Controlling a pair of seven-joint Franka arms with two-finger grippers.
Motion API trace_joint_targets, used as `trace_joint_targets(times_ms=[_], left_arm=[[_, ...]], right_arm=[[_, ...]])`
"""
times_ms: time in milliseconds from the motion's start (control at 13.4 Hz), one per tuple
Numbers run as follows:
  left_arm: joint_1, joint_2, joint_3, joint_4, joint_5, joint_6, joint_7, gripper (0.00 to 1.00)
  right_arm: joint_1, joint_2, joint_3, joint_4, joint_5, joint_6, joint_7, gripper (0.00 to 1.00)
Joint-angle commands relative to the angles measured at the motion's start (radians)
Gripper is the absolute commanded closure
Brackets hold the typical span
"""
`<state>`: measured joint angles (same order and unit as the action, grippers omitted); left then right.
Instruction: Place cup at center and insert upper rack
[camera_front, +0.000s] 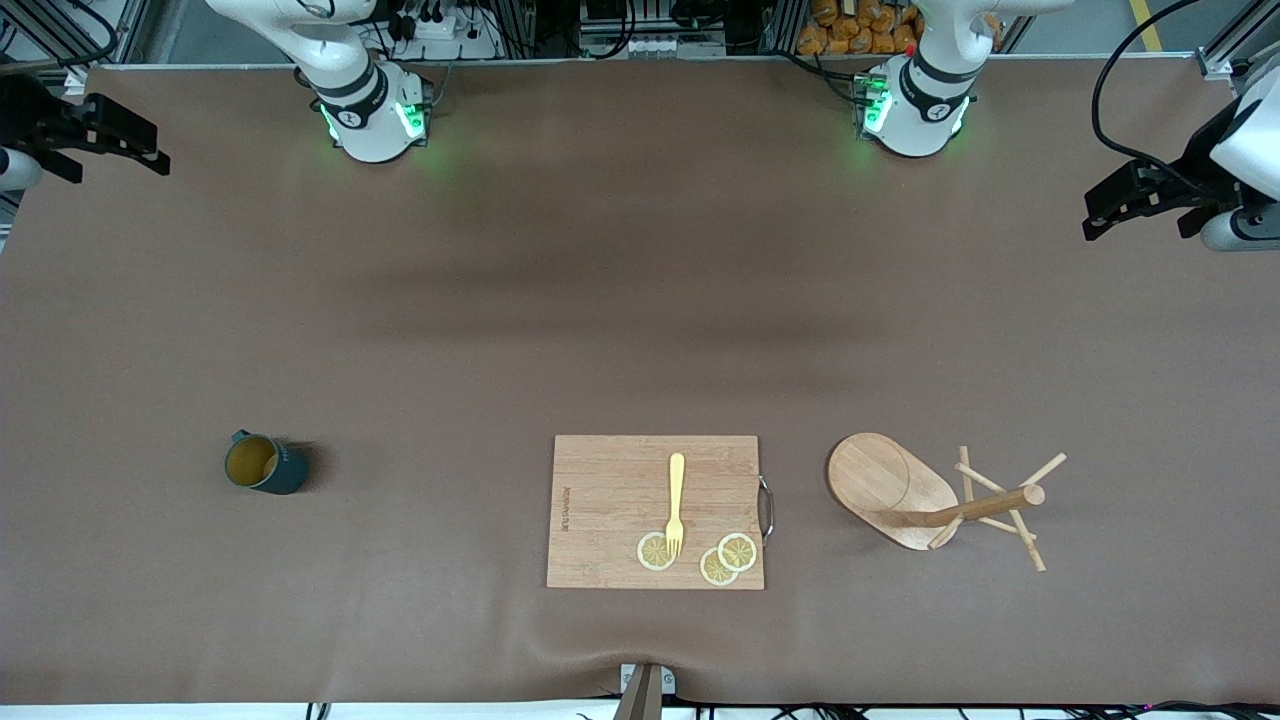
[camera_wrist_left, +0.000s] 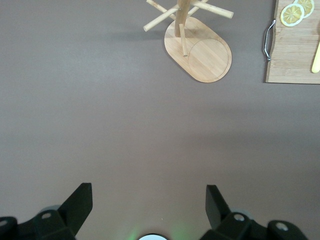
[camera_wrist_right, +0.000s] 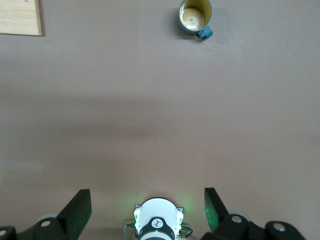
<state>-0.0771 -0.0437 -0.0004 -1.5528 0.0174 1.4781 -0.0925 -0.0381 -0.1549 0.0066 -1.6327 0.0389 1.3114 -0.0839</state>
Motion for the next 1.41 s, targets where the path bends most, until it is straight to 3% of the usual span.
trace_joint_targets(times_ms=[0,670,1340], left_arm=[[0.005,0.001,-0.004,0.014,0.021,-0.016,0.02,0.0],[0.01,0.002,0.005,0.016,0.009,-0.016,0.022,0.0],[0.008,0.002,0.005,0.013,0.015,-0.015,0.017,0.0]], right_arm=[[-0.019,-0.023,0.009,-0.024,0.016,0.005,0.016,0.0],[-0.022,-0.006,0.007,-0.027,0.006,0.051,0.047,0.0],[-0.019,0.426,0.007,-0.029,0.009,0.605,0.035,0.0]])
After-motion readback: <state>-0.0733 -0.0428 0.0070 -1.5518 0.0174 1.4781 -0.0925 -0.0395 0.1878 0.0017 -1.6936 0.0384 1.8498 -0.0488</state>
